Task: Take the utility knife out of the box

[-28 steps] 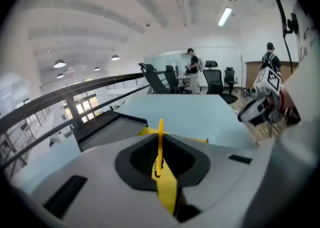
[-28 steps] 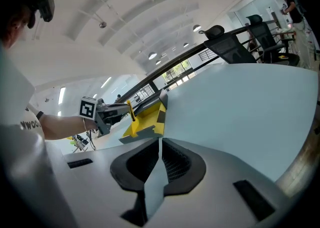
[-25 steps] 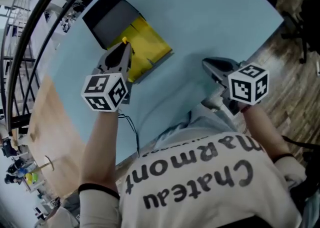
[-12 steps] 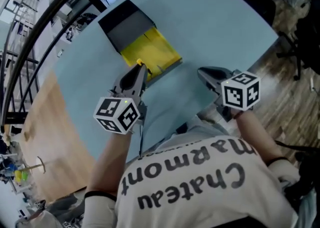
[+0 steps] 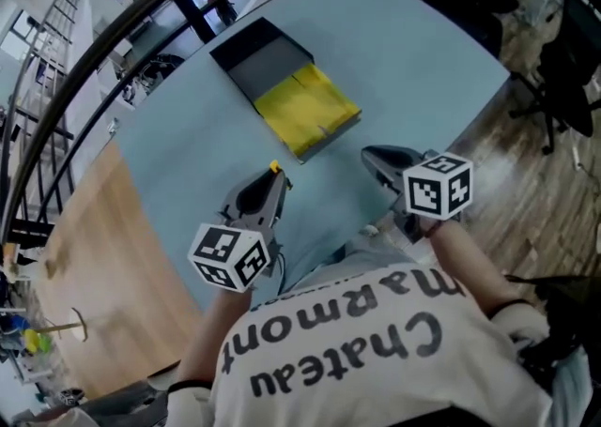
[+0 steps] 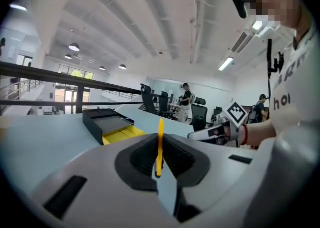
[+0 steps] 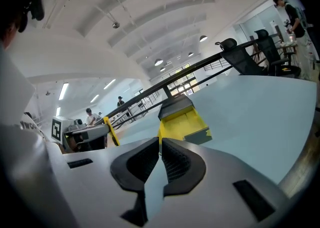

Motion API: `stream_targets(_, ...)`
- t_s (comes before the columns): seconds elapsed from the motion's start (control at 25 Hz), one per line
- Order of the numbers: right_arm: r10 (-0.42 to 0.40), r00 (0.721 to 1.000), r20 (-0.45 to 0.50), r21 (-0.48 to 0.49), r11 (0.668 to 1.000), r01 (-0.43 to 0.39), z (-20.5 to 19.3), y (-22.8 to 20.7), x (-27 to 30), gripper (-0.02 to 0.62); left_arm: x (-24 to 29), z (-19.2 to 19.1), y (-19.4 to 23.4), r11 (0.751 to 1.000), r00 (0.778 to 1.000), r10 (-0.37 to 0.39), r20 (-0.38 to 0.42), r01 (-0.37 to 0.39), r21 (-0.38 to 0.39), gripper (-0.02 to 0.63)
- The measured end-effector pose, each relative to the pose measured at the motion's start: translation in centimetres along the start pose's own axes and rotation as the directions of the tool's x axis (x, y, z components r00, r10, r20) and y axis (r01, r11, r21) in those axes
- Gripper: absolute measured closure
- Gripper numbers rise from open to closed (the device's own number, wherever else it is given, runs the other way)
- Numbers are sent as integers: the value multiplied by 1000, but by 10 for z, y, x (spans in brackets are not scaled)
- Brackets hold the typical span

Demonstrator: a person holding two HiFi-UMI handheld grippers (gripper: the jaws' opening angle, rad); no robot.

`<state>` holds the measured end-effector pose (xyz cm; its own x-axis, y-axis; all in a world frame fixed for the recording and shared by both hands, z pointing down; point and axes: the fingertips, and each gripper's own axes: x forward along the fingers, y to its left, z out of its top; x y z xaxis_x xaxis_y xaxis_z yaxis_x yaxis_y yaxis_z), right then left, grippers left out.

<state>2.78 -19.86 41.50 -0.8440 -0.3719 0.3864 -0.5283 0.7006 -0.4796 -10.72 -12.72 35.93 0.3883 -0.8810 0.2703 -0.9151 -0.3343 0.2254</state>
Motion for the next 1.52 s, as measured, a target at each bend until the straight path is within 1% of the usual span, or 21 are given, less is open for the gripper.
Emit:
stream_targets(0.08,1,1000,16,12,1000,-1,-3,17,3,552,-24,-6,2,999,1000,3,-1,-3,32,580)
stream_targets(0.16,-1,1000,18,-3,1000,1,-7,36,7,551,-48,-13,12,999,1000,21,2,-21,30,580)
stream_targets(0.32,-29,1000,-11,-107,994,28,-21,73,12,551,-94,-26,37,996,997,68,22,-67,-57,578)
stream_targets(0.4,-49,999,-2,-125,991,48,-28,85,11,551,-113,-32,46,992,996,79,32,-75,-100,580)
stream_targets(0.48,-66,998,19,-110,992,67,-35,94,9,551,-129,-39,52,990,997,74,31,-70,-123,580)
stream_targets(0.6,-96,994,41,-87,991,100,-51,106,-2,552,-152,-50,52,993,998,60,15,-58,-104,580)
stream_targets(0.72,-135,990,45,-55,989,137,-71,113,-12,551,-175,-56,53,995,998,61,33,-59,-77,580)
stream_targets(0.84,-158,987,32,-39,986,159,-92,125,-17,552,-197,-65,55,994,997,53,49,-48,-96,580)
stream_targets(0.92,-168,986,12,-51,984,169,-105,136,-17,551,-210,-77,59,989,998,53,46,-47,-137,580)
stream_targets(1.0,-169,986,-10,-67,983,168,-115,147,-16,552,-222,-86,64,983,996,71,52,-61,-175,580)
stream_targets(1.12,-162,986,-41,-101,982,157,-123,159,-15,552,-235,-99,71,972,992,109,63,-94,-215,580)
stream_targets(1.2,-164,985,-54,-111,981,157,-124,161,-12,552,-239,-105,72,965,991,117,67,-98,-241,580)
stream_targets(1.28,-163,985,-57,-114,981,156,-122,163,-8,552,-242,-107,72,964,991,116,73,-95,-248,580)
stream_targets(1.36,-160,986,-56,-125,980,152,-121,168,-4,552,-246,-109,72,967,990,119,72,-99,-236,580)
stream_targets(1.44,-160,985,-62,-134,980,150,-126,172,-3,552,-251,-113,77,966,989,132,66,-114,-231,578)
stream_targets(1.52,-167,983,-74,-138,978,155,-132,172,-6,552,-255,-117,81,962,987,143,69,-123,-245,580)
